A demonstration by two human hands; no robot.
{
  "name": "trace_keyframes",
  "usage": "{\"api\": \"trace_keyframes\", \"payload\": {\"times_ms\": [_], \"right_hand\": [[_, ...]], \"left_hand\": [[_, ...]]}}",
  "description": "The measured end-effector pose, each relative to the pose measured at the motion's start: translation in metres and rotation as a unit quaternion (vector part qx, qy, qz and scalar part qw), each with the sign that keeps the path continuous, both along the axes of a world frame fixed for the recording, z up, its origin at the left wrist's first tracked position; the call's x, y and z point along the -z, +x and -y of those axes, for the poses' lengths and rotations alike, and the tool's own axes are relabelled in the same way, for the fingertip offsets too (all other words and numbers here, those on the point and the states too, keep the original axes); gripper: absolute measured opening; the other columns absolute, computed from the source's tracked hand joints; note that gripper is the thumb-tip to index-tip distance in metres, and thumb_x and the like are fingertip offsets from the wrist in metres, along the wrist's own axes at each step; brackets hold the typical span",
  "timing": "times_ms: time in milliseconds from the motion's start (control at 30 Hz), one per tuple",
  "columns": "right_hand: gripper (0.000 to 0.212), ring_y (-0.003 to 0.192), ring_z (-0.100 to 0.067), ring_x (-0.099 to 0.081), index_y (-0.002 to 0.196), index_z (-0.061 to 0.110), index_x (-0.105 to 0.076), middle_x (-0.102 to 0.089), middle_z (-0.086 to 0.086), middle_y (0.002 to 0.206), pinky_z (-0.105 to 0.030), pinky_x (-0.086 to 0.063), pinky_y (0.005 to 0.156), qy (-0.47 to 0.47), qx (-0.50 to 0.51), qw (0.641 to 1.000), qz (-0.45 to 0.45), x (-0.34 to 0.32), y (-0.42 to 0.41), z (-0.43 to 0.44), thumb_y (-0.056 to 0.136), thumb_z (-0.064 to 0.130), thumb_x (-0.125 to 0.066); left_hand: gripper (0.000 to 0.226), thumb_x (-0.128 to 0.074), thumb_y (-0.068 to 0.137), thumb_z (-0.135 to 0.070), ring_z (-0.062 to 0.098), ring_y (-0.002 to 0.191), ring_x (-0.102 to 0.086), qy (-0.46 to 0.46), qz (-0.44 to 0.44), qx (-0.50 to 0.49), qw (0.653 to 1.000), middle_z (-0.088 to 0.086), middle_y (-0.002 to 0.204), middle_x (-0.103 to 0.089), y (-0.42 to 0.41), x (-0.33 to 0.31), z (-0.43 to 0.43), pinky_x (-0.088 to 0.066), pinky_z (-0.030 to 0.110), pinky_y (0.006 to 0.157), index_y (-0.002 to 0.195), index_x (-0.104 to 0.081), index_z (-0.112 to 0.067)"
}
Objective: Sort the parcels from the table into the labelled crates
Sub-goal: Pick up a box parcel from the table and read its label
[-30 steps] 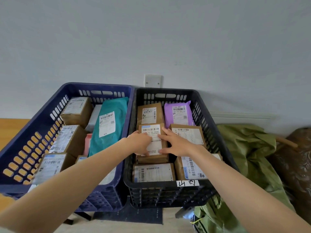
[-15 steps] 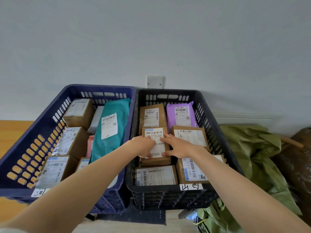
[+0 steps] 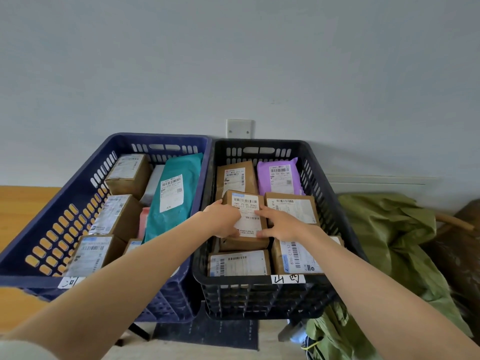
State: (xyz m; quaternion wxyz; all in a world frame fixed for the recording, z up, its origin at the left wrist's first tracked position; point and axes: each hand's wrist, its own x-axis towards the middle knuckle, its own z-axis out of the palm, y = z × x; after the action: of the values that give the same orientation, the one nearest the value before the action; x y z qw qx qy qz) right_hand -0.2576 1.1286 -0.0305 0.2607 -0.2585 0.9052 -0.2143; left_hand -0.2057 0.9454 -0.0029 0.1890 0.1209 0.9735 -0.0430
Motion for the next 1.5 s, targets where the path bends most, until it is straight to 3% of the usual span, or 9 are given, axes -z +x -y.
{"api": "trace_keyframes", "payload": {"times_ms": [400, 567, 733, 967, 1167, 1300, 1500], "right_hand": [[0.069, 0.139, -0.017, -0.034, 0.148, 0.021, -0.034, -0.036, 0.001, 0.153, -0.036, -0.031, 0.113, -0.101, 0.019, 0.993, -0.06, -0.02, 0.008, -0.004, 0.088, 0.027, -0.069], [0.065, 0.14, -0.016, -0.033, 0.148, 0.021, -0.036, -0.036, 0.001, 0.153, -0.035, -0.029, 0.113, -0.134, -0.006, 0.988, -0.078, -0.031, 0.013, 0.006, 0.09, 0.031, -0.065], [0.061, 0.141, -0.017, -0.032, 0.147, 0.022, -0.037, -0.036, 0.0, 0.153, -0.038, -0.03, 0.115, -0.163, -0.043, 0.981, -0.093, -0.044, 0.023, 0.037, 0.093, 0.033, -0.061], [0.059, 0.136, -0.02, -0.038, 0.147, 0.02, -0.038, -0.038, -0.001, 0.152, -0.039, -0.036, 0.111, -0.188, -0.076, 0.973, -0.107, -0.059, 0.045, 0.109, 0.094, 0.034, -0.06], [0.058, 0.138, -0.018, -0.036, 0.145, 0.018, -0.039, -0.04, -0.002, 0.15, -0.032, -0.028, 0.11, -0.208, -0.143, 0.964, -0.087, -0.066, 0.078, 0.188, 0.094, 0.034, -0.06], [0.058, 0.138, -0.02, -0.037, 0.146, 0.016, -0.038, -0.038, -0.002, 0.152, -0.037, -0.03, 0.113, -0.213, -0.187, 0.955, -0.091, -0.068, 0.109, 0.257, 0.095, 0.034, -0.058], [0.059, 0.137, -0.019, -0.037, 0.147, 0.018, -0.036, -0.037, -0.001, 0.152, -0.037, -0.034, 0.108, -0.226, -0.204, 0.95, -0.068, -0.072, 0.165, 0.372, 0.096, 0.038, -0.056]], "left_hand": [[0.047, -0.049, 0.098, -0.031, 0.021, 0.139, -0.034, 0.08, -0.077, -0.067, 0.992, 0.001, 0.149, -0.039, 0.028, -0.023, 0.005, -0.016, 0.043, 0.118, 0.143, -0.041, -0.023], [0.05, -0.049, 0.098, -0.035, 0.023, 0.141, -0.031, 0.092, -0.126, -0.13, 0.979, 0.001, 0.152, -0.034, 0.046, -0.034, 0.013, -0.022, 0.04, 0.116, 0.146, -0.036, -0.027], [0.049, -0.049, 0.098, -0.033, 0.027, 0.134, -0.039, 0.098, -0.152, -0.192, 0.965, 0.003, 0.145, -0.042, 0.075, -0.047, 0.034, -0.034, 0.044, 0.11, 0.144, -0.038, -0.023], [0.046, -0.045, 0.1, -0.026, 0.025, 0.13, -0.044, 0.098, -0.187, -0.284, 0.935, 0.001, 0.146, -0.04, 0.123, -0.063, 0.082, -0.041, 0.041, 0.103, 0.145, -0.037, -0.019], [0.048, -0.043, 0.101, -0.026, 0.02, 0.136, -0.038, 0.102, -0.229, -0.348, 0.903, -0.004, 0.153, -0.032, 0.178, -0.071, 0.149, -0.041, 0.036, 0.101, 0.148, -0.033, -0.024], [0.046, -0.043, 0.101, -0.025, 0.022, 0.129, -0.046, 0.103, -0.234, -0.389, 0.885, -0.002, 0.149, -0.038, 0.218, -0.074, 0.209, -0.045, 0.036, 0.096, 0.146, -0.035, -0.023], [0.05, -0.045, 0.101, -0.026, 0.023, 0.136, -0.039, 0.096, -0.244, -0.424, 0.867, -0.002, 0.154, -0.032, 0.284, -0.075, 0.311, -0.039, 0.038, 0.105, 0.148, -0.031, -0.023]]}}
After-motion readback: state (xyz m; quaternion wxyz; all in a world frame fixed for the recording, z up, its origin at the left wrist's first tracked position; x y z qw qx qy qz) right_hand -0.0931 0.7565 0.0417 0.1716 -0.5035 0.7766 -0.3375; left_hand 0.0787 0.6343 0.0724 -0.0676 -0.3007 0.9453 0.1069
